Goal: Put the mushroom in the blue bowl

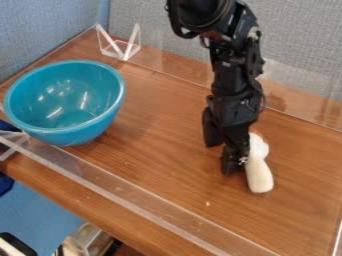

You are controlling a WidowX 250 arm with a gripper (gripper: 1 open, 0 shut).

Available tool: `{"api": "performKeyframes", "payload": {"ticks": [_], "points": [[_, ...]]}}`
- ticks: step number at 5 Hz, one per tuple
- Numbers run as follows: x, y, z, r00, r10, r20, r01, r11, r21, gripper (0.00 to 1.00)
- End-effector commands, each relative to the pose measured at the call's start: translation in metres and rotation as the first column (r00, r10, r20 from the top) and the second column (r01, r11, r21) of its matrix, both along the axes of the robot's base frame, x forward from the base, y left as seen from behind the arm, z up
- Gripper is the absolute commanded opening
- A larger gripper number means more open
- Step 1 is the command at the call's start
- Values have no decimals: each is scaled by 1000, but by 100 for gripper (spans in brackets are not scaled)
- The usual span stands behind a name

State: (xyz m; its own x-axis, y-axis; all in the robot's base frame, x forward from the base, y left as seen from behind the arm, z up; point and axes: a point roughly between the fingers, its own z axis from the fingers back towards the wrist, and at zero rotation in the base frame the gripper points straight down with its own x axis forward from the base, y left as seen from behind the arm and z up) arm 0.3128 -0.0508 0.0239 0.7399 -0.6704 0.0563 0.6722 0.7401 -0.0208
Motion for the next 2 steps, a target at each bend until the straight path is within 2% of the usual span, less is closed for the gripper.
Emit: {"api": "performKeyframes", "payload": {"ticks": [1, 2], "points": [[4, 10, 11, 998, 60, 35, -60, 998, -4, 0], [2, 16, 17, 993, 112, 43, -112, 994, -8, 0]]}}
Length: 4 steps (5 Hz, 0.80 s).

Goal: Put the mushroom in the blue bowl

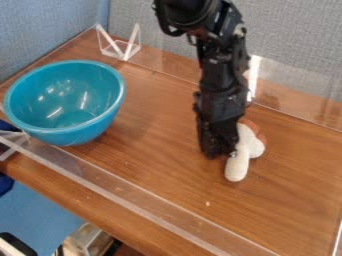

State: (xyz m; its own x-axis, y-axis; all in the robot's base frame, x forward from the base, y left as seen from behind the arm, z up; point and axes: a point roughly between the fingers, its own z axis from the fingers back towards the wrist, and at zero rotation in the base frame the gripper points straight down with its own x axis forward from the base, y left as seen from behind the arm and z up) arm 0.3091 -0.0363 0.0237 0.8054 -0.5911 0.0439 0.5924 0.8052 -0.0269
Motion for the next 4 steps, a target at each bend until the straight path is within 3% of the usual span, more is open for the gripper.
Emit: {"api": "performKeyframes", "payload": {"ticks": [1, 2, 3, 4], "points": [[2, 13, 34, 988, 120, 98, -122, 992, 12, 0], [-3, 27, 61, 965, 215, 153, -220, 975, 19, 0], [8, 30, 71, 961, 205, 185, -213, 977, 22, 100], [15, 13, 66, 969, 152, 196, -159, 987, 19, 100]]}}
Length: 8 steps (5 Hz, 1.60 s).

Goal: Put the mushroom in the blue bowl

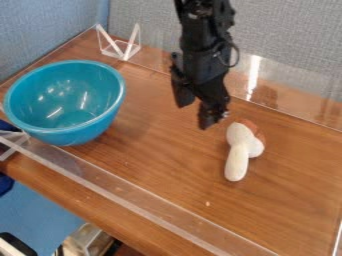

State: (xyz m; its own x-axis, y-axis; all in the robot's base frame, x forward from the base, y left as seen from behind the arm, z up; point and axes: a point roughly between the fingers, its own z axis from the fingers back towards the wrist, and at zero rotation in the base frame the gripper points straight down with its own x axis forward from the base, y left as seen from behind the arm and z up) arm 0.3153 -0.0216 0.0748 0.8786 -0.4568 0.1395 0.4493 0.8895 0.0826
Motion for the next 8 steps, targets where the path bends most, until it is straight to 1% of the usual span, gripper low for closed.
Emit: {"api": "performKeyframes", "payload": {"ticks": [1, 2, 3, 5, 6, 7, 8], "points": [[16, -22, 5, 997, -58, 55, 59, 998, -8, 100], [18, -40, -18, 994, -100, 48, 100, 995, -10, 100], [16, -49, -39, 989, -145, 38, 146, 989, -13, 100], [22, -62, -37, 992, -123, 28, 124, 992, -22, 100], [18, -66, -40, 990, -140, 25, 141, 990, -24, 0], [18, -68, -38, 976, -215, 17, 215, 976, -20, 0], [18, -70, -37, 957, -289, 9, 289, 957, -17, 0]]}}
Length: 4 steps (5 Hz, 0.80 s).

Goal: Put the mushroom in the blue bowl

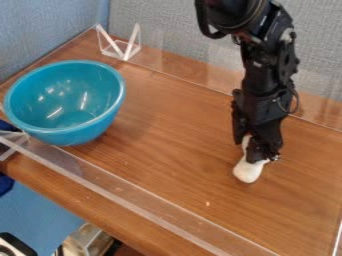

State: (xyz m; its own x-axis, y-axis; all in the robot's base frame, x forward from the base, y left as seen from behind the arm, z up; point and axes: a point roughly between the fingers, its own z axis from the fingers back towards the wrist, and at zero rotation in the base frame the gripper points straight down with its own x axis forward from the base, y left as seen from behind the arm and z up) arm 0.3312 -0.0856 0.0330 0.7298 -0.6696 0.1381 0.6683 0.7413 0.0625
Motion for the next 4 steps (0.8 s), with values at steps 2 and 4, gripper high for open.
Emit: {"api": "performKeyframes", "payload": {"ticks": [2, 4], "points": [[-1, 2, -5, 998, 66, 6, -66, 998, 5, 0], [-7, 6, 6, 998, 66, -8, -66, 998, 15, 0]]}}
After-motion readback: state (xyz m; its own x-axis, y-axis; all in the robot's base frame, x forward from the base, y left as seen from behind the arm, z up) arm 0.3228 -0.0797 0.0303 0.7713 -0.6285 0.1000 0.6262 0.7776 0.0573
